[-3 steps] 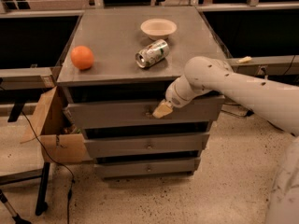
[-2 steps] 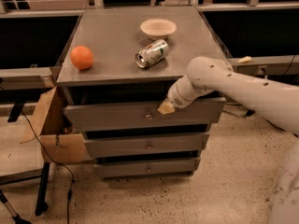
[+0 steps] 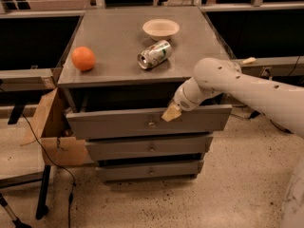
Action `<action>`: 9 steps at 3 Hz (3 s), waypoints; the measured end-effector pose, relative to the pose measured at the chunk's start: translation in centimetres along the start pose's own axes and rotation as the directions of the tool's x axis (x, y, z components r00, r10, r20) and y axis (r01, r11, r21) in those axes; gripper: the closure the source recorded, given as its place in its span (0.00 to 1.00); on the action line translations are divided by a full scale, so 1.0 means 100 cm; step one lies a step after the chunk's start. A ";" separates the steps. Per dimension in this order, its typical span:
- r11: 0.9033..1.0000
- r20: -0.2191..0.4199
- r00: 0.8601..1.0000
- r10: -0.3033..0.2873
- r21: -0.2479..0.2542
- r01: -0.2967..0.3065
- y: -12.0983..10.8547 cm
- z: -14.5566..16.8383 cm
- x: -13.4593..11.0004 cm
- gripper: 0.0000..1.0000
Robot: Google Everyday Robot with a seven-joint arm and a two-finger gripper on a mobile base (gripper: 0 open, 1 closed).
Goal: Open top drawer
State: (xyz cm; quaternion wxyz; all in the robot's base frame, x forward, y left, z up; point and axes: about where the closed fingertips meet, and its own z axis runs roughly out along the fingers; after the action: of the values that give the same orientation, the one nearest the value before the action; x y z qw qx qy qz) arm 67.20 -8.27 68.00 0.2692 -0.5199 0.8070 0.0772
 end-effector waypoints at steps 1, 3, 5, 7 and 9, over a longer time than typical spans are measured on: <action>0.998 -0.003 0.999 -0.054 -0.013 0.054 0.013 -0.010 0.012 0.67; 0.994 0.003 0.994 -0.107 -0.032 0.107 0.024 -0.014 0.017 0.20; 0.947 0.032 0.952 -0.303 -0.103 0.305 0.066 -0.018 0.037 0.00; 0.935 0.006 0.944 -0.331 -0.129 0.329 0.073 -0.017 0.048 0.21; 0.937 -0.008 0.945 -0.328 -0.126 0.325 0.071 -0.027 0.046 0.66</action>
Offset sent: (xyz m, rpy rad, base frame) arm -0.0924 -0.0327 -0.0061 -0.0694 -0.0472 0.2673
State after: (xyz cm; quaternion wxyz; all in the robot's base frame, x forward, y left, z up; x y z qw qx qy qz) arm 58.56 -9.84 66.79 0.2340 -0.6632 0.7071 0.0734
